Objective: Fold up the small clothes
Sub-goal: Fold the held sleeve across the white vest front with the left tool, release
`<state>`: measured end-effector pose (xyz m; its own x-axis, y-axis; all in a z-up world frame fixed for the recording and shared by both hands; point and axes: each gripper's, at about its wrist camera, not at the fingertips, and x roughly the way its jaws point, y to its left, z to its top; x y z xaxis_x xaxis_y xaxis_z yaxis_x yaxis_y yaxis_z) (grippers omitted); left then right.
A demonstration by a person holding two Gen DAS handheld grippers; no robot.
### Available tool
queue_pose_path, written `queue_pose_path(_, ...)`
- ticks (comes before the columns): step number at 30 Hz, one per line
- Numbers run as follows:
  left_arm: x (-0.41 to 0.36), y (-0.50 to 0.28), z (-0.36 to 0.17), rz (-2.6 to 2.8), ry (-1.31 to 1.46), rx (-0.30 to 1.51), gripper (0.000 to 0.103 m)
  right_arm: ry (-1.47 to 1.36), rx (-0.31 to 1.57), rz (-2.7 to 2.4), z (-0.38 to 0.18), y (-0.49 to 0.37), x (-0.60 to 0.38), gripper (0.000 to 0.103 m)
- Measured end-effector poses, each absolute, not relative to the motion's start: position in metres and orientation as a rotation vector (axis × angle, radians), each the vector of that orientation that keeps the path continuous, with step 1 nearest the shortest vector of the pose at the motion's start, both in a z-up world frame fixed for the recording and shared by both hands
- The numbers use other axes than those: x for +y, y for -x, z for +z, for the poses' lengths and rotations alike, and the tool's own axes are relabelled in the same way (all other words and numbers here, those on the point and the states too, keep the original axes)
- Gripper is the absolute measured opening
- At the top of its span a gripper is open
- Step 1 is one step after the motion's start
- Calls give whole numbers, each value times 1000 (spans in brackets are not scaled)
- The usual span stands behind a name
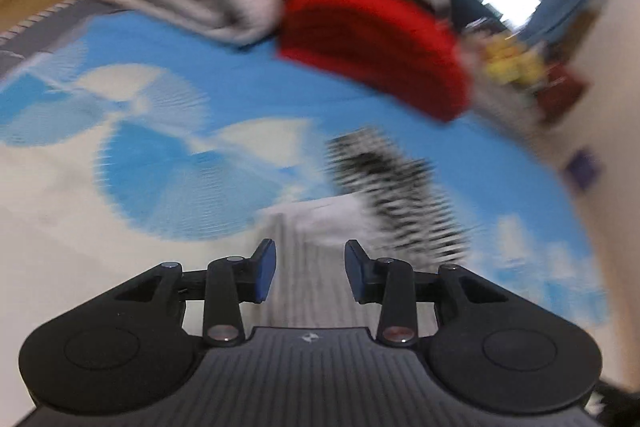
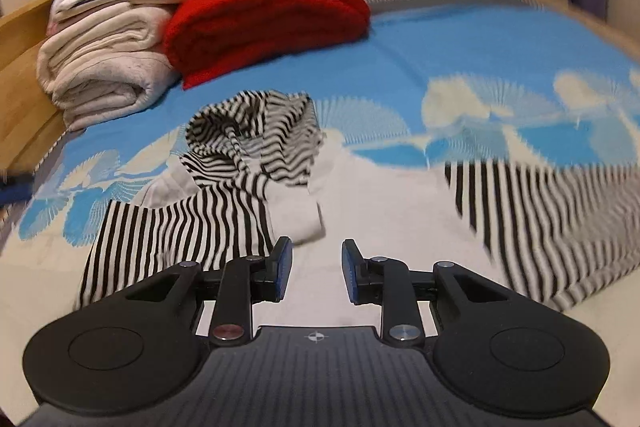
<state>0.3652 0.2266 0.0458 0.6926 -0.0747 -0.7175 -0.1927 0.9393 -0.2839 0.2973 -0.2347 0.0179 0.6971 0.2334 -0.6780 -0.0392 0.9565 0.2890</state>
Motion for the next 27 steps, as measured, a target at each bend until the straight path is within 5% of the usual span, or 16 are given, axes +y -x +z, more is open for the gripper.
queue_pose_path(16, 210, -358, 37, 153, 241, 826, 56, -601, 986, 133, -90, -408, -228, 45)
queue_pose_path(18, 210, -361, 37, 154, 232, 829, 56, -626, 981, 134, -99, -417, -226, 38)
queue_pose_path(20, 211, -363, 36, 140, 237, 834, 56, -592, 956, 133, -97, -422, -221, 3)
queue_pose_path(27, 206, -365, 35, 103, 172, 869, 55, -505, 574, 248, 6, -387, -223, 2)
